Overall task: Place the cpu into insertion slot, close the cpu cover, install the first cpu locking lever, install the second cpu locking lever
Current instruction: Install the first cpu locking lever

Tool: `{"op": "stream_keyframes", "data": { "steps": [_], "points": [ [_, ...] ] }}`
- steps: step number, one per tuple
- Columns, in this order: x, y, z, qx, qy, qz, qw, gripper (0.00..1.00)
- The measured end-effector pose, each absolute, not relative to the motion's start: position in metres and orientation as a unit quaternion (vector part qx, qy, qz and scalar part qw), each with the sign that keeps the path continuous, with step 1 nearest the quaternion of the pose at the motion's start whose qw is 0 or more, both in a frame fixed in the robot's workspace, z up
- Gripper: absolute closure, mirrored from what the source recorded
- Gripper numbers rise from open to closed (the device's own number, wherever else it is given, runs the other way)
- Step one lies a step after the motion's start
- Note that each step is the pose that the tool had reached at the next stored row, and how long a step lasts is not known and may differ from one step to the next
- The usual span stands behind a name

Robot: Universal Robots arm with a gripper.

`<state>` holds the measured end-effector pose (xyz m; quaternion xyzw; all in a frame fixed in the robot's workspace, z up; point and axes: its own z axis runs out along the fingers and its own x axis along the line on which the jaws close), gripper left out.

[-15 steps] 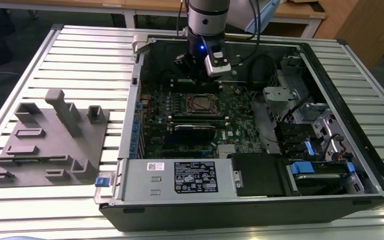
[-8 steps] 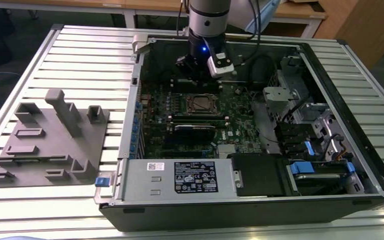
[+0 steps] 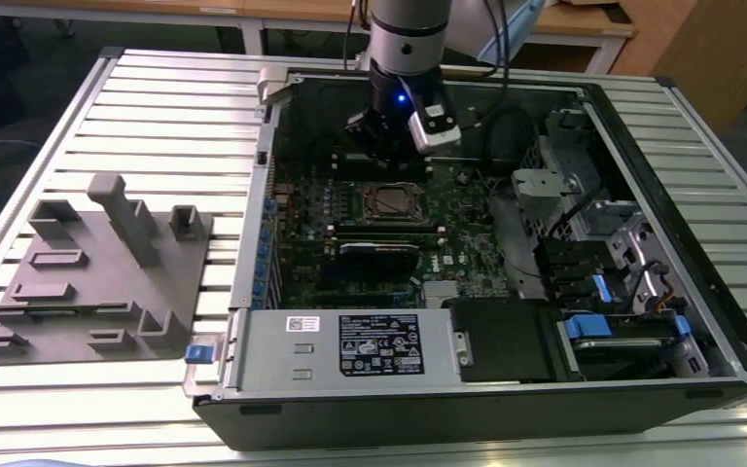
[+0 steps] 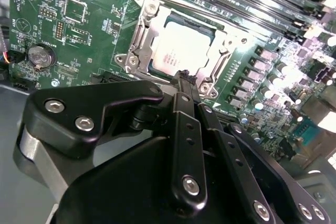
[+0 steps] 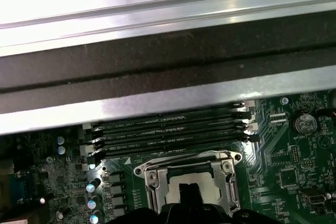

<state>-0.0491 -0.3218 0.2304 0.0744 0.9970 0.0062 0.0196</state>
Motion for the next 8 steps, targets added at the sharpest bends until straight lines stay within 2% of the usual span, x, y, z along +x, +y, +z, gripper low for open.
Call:
{"op": "stream_keyframes", "data": {
  "steps": [8],
  "points": [
    [-0.048, -0.335, 0.229, 0.073, 0.997, 0.006, 0.02, 0.89]
  ]
}}
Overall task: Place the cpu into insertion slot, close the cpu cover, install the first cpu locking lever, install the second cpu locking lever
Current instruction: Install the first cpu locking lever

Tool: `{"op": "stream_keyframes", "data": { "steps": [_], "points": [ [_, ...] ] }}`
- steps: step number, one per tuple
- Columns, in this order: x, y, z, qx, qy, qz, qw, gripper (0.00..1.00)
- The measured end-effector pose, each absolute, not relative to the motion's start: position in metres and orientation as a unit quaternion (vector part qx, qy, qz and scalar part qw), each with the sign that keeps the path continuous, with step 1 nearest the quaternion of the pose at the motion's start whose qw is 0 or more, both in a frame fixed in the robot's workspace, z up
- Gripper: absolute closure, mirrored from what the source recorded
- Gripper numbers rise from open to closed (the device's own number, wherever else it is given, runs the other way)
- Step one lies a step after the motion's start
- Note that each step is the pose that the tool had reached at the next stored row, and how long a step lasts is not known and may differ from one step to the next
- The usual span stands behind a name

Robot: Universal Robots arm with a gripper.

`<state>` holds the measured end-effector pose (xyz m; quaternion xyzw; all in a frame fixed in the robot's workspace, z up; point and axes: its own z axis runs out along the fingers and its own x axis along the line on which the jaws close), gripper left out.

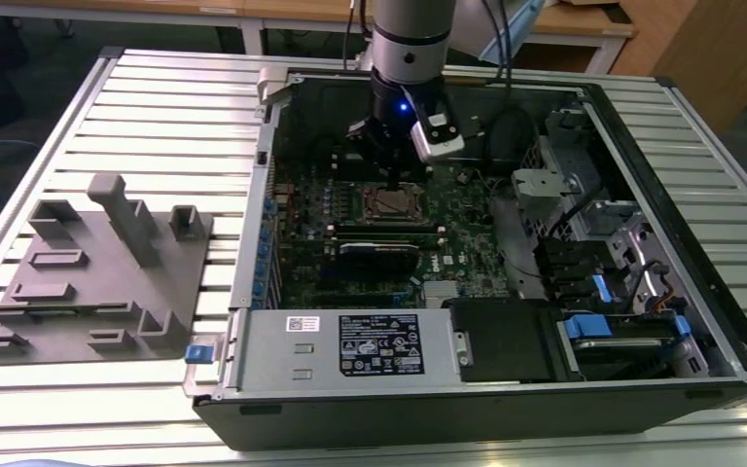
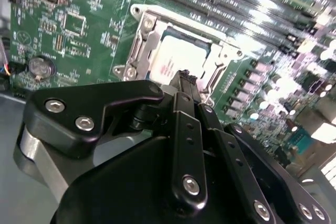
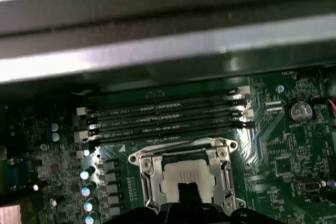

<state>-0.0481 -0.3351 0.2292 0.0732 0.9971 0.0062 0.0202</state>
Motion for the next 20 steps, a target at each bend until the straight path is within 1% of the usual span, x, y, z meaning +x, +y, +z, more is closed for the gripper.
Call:
{"op": "stream_keyframes", "data": {
  "steps": [20],
  "points": [
    [-0.0387, -0.3407, 0.2279, 0.073, 0.997, 0.006, 0.02, 0.89]
  ]
}}
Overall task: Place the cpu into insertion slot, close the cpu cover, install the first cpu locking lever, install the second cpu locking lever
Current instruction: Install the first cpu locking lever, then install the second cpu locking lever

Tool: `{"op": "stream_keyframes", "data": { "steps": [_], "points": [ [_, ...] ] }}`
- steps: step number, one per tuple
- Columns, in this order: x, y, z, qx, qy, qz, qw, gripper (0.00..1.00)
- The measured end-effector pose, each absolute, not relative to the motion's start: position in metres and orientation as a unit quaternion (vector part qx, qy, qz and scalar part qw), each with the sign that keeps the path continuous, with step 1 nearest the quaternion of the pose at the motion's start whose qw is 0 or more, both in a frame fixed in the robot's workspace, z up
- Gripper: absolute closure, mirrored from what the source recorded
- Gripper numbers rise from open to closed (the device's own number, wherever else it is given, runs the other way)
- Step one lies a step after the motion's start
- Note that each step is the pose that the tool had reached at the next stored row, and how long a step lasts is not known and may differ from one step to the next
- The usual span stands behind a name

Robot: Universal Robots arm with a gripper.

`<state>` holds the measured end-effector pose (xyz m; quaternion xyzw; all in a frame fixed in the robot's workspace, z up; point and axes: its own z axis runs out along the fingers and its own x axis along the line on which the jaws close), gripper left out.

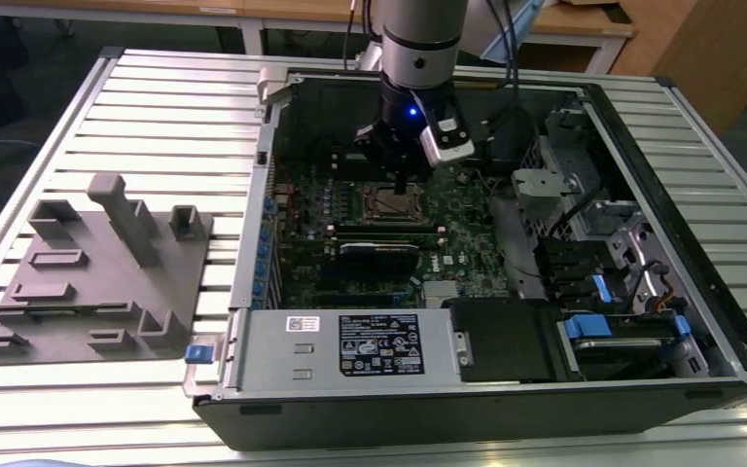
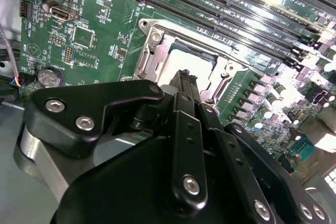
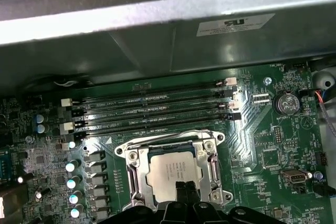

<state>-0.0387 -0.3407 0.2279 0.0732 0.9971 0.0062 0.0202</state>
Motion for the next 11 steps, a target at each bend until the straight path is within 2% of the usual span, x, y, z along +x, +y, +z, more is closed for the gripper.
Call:
{"op": "stream_keyframes", "data": {
  "steps": [11],
  "points": [
    [-0.0438, -0.3407, 0.2285, 0.073, 0.997, 0.006, 0.021, 0.89]
  ]
}}
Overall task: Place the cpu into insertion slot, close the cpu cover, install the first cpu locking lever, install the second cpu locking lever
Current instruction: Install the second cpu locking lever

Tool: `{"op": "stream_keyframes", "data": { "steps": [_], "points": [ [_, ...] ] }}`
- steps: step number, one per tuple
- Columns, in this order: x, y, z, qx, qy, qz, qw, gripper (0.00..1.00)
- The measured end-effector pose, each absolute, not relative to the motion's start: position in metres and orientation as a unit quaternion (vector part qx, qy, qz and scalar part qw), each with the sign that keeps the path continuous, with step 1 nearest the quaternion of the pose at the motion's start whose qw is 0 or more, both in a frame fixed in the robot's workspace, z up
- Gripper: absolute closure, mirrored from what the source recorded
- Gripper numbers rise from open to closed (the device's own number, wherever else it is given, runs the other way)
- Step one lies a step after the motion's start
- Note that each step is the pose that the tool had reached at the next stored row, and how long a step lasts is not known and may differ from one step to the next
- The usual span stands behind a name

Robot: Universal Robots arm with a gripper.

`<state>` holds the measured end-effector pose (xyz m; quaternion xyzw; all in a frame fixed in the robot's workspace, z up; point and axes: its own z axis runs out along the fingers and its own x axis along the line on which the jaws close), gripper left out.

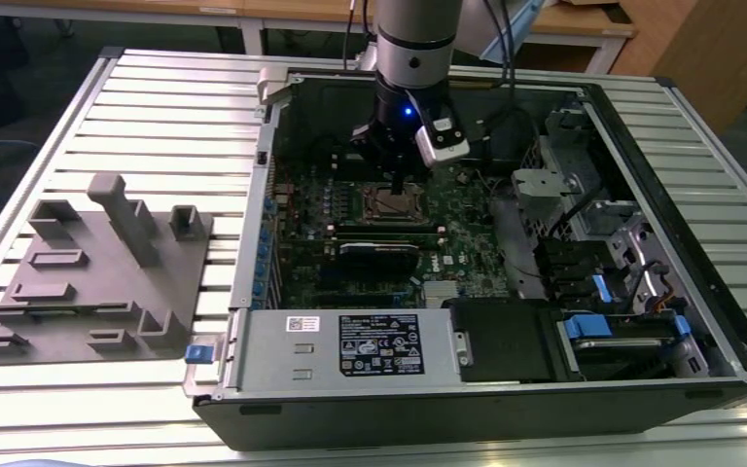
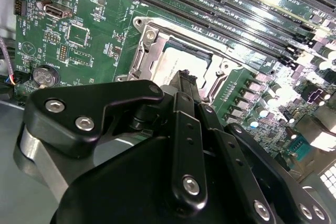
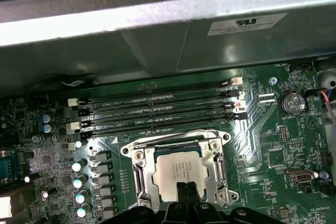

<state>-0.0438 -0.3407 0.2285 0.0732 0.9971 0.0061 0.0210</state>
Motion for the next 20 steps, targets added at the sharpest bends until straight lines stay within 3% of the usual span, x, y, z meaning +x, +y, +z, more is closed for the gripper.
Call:
{"op": "stream_keyframes", "data": {
  "steps": [20],
  "points": [
    [-0.0437, -0.3407, 0.2301, 0.073, 0.997, 0.006, 0.021, 0.89]
  ]
}}
